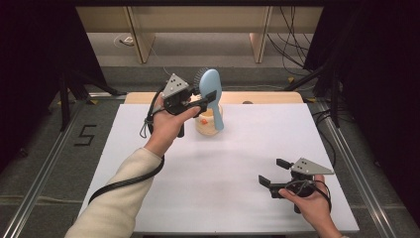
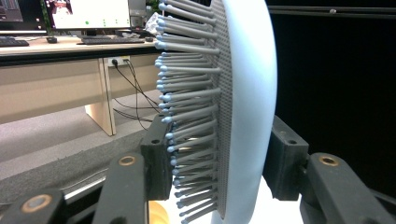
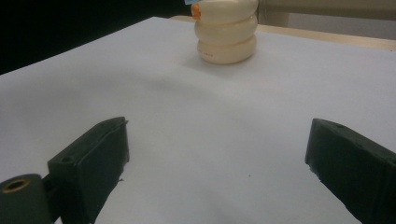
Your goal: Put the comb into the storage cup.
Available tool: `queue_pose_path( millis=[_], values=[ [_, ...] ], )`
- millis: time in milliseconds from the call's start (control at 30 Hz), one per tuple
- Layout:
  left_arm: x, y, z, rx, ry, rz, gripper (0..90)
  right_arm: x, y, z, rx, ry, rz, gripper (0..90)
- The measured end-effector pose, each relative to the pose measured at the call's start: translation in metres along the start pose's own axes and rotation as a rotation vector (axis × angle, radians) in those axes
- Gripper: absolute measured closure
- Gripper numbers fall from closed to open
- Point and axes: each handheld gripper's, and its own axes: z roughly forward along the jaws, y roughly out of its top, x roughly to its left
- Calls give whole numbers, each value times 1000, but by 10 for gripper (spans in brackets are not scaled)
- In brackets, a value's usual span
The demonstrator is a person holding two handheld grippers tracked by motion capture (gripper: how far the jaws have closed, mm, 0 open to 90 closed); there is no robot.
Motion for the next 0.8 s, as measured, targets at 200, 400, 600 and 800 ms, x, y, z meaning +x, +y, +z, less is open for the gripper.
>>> queue_pose_path(
  millis=[200, 400, 600, 800],
  values=[
    [2, 1, 2, 0, 2, 3, 510, 0, 0, 0, 0, 1, 0, 72],
    [3, 2, 3, -2, 2, 1, 510, 0, 0, 0, 0, 2, 2, 72],
    [4, 4, 4, -5, 3, 0, 510, -1, -1, 0, -1, 3, 5, 72],
    [6, 6, 5, -6, 6, -2, 508, -1, -1, 0, 0, 4, 5, 72]
  ],
)
